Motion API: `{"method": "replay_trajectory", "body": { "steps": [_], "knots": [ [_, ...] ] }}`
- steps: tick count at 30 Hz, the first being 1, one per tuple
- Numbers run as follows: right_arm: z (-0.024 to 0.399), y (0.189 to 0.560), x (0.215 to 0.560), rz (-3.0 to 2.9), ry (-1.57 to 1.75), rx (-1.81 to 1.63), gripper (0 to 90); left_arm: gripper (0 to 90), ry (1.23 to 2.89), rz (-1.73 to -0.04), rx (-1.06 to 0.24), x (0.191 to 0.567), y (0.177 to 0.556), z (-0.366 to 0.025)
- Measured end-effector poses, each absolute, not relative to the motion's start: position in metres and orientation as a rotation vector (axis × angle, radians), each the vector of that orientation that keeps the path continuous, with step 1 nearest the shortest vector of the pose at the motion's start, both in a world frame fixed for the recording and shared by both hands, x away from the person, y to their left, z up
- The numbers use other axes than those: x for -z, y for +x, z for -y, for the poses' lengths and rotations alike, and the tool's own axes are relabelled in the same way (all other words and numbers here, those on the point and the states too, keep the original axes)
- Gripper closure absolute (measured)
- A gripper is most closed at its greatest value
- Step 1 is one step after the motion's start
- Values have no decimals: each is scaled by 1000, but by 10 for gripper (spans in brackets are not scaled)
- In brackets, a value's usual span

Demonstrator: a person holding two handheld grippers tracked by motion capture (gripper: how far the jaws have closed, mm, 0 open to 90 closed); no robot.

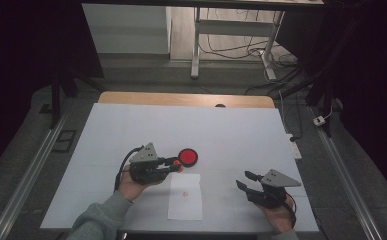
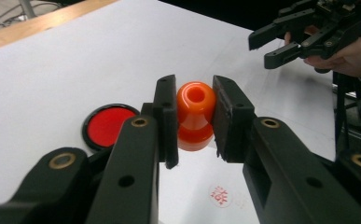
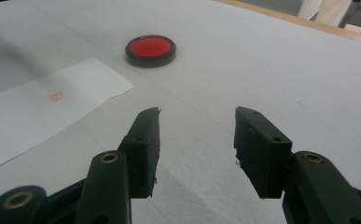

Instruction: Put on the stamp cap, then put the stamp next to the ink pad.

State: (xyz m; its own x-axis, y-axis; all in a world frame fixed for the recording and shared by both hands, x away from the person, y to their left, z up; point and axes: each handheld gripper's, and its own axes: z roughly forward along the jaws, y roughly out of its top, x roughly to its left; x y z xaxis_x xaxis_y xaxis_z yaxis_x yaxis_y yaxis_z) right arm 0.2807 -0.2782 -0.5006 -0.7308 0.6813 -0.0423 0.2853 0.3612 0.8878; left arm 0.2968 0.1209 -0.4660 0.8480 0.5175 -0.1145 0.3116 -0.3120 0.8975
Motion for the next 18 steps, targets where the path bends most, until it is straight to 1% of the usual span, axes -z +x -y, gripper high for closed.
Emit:
{"method": "replay_trajectory", "body": {
  "steps": [9, 18],
  "knots": [
    [287, 282, 503, -2212, 879, -1321, 498, 720, 1902, -681, -284, 462, 305, -139],
    [285, 282, 502, -2215, 879, -1336, 503, 720, 1919, -703, -296, 466, 311, -140]
  ]
}}
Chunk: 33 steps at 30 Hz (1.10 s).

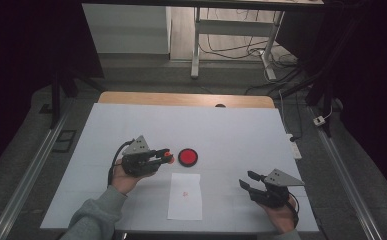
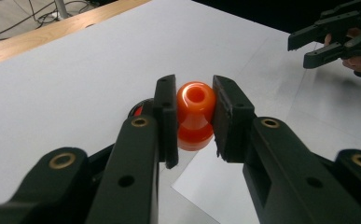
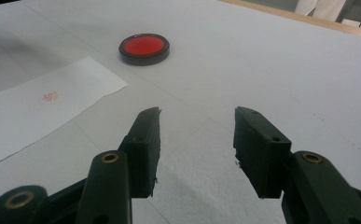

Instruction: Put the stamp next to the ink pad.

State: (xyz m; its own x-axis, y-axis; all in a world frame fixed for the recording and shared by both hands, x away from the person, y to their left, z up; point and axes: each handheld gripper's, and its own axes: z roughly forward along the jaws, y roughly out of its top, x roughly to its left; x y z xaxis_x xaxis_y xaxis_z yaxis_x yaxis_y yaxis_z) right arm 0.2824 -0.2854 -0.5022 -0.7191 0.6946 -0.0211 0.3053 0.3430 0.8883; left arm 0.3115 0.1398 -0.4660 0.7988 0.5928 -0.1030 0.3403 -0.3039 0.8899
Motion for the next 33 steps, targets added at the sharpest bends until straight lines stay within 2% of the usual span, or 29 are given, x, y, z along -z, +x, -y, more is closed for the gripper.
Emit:
{"method": "replay_trajectory", "body": {
  "steps": [18, 33],
  "knots": [
    [285, 285, 505, -2229, 887, -1320, 496, 720, 2012, -806, -318, 494, 341, -132],
    [284, 285, 505, -2219, 876, -1321, 492, 719, 2111, -875, -294, 526, 350, -128]
  ]
}}
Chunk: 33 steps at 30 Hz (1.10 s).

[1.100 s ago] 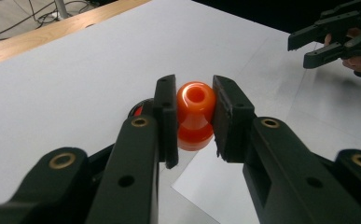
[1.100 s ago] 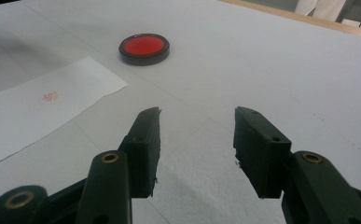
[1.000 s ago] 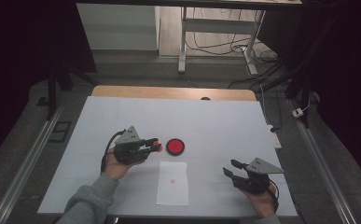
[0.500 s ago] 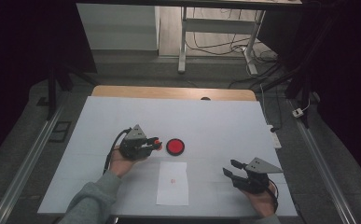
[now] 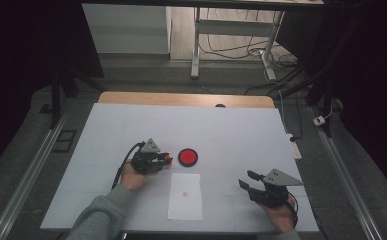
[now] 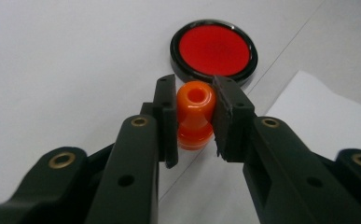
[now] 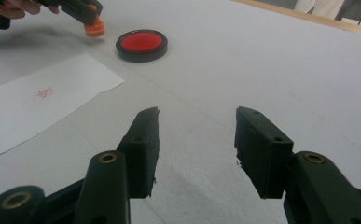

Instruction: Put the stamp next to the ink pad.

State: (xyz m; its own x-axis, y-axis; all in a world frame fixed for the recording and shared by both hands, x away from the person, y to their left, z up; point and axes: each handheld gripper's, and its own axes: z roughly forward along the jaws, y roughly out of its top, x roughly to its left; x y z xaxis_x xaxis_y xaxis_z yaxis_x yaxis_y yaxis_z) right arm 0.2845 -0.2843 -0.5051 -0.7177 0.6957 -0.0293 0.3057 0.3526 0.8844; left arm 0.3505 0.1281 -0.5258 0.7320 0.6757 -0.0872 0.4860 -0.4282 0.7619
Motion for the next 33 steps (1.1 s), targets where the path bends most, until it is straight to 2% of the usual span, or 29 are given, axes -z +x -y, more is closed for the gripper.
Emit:
{"method": "replay_trajectory", "body": {
  "steps": [19, 27, 30, 33],
  "knots": [
    [285, 285, 505, -2222, 881, -1317, 492, 696, 2127, -873, -263, 534, 349, -127],
    [285, 285, 505, -2220, 880, -1318, 492, 383, 2063, -892, -250, 527, 347, -128],
    [285, 285, 505, -2220, 881, -1318, 491, 325, 2041, -891, -256, 522, 344, -131],
    [286, 285, 505, -2222, 880, -1319, 491, 310, 2039, -879, -262, 516, 338, -134]
  ]
}}
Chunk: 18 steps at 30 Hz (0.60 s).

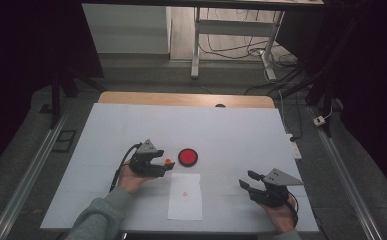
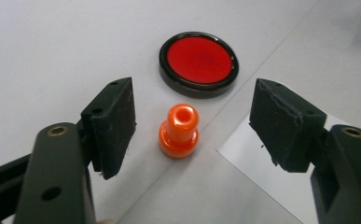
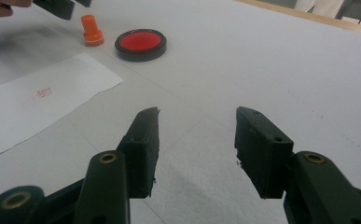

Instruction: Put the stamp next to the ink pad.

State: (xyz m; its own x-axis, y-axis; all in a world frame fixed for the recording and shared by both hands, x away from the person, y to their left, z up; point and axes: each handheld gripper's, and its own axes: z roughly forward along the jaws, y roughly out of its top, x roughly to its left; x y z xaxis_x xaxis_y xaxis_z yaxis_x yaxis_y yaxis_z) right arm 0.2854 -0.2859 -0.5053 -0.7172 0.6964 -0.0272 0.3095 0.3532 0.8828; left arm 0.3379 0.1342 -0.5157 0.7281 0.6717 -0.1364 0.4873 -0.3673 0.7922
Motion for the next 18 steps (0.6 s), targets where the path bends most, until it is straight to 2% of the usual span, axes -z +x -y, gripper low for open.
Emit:
{"method": "replay_trajectory", "body": {
  "steps": [10, 18],
  "knots": [
    [287, 287, 506, -2229, 865, -1312, 487, 295, 2041, -829, -257, 498, 316, -146],
    [289, 288, 507, -2255, 839, -1305, 478, 289, 2034, -843, -283, 498, 294, -159]
  ]
}}
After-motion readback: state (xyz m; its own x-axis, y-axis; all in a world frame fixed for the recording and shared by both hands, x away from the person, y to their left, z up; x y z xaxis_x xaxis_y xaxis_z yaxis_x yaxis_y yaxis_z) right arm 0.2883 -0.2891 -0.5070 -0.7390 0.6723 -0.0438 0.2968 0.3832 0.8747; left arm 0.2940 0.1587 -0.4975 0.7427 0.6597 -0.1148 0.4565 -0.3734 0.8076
